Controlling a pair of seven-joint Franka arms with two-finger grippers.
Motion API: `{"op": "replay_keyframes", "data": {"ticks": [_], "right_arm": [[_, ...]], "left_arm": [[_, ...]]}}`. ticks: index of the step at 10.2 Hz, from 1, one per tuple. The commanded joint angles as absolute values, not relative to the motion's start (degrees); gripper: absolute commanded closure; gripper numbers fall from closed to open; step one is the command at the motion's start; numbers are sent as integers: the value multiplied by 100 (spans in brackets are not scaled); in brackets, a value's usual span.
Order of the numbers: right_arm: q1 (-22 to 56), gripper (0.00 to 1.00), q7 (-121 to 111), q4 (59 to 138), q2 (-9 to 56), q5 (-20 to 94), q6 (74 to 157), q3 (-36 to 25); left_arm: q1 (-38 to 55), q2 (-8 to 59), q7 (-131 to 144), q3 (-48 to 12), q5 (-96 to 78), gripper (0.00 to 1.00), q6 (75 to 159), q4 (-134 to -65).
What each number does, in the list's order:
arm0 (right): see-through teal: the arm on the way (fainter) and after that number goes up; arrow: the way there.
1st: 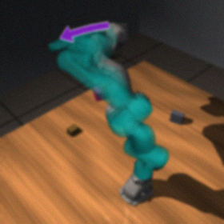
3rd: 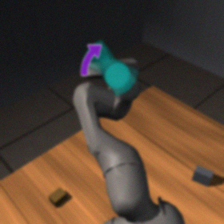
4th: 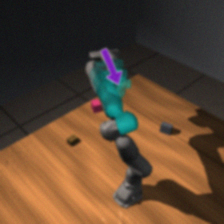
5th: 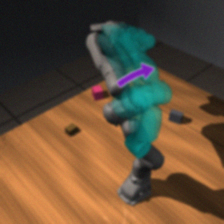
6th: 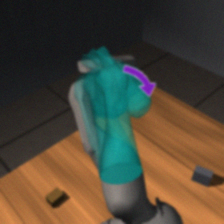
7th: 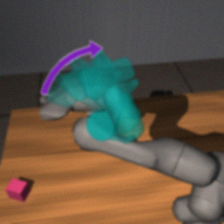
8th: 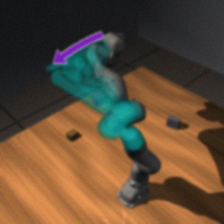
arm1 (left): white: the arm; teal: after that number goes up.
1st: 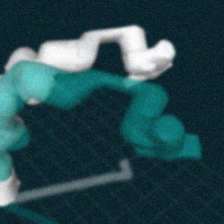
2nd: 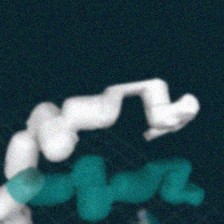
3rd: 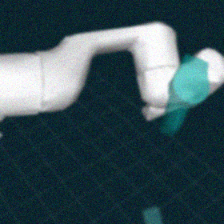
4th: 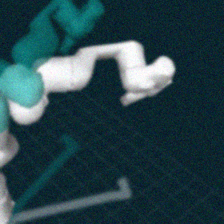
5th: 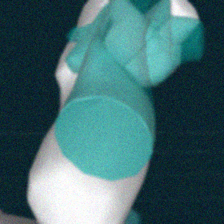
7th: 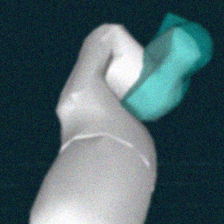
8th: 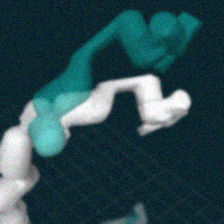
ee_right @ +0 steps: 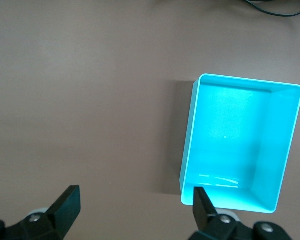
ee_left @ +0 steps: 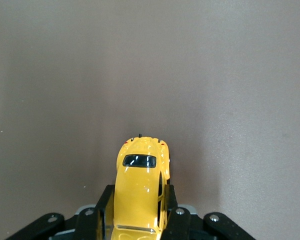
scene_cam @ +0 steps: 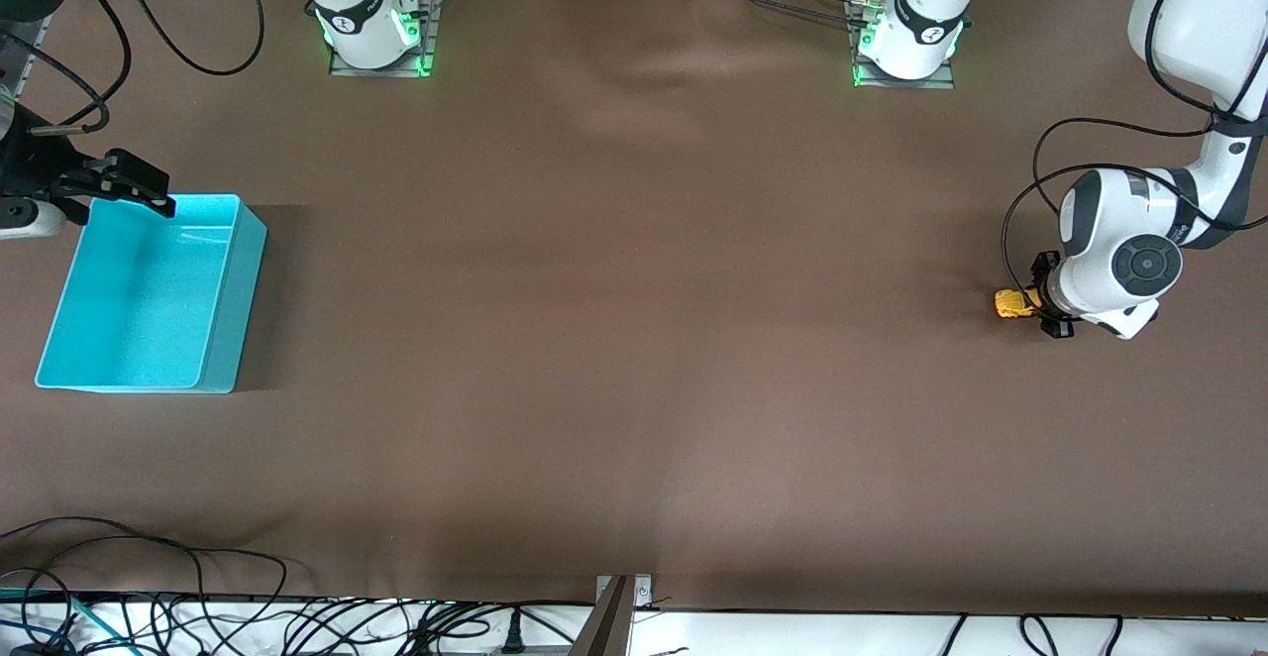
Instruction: Wind up and store yellow beetle car
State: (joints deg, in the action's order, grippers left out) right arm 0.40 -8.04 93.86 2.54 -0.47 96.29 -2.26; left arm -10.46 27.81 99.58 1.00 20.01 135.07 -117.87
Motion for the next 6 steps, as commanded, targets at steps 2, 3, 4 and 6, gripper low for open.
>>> {"op": "replay_keyframes", "data": {"ticks": [2,3,4,6], "right_arm": [[35,0,-914,9343,255,-9,9589,-237],[35,0,-914,9343,255,-9,9598,-237],[35,0,-914,9343,255,-9,9589,-237],[35,0,-914,9343,255,-9,9589,-246]], "left_arm": [[-1116,3683,9949,141,2188,100,14133,-11320],[-1116,3674,9923,141,2232,100,14133,-11320],[-1116,3674,9740,141,2206,100,14133,-11320],[-1116,3674,9703,141,2188,100,14133,-11329]]}}
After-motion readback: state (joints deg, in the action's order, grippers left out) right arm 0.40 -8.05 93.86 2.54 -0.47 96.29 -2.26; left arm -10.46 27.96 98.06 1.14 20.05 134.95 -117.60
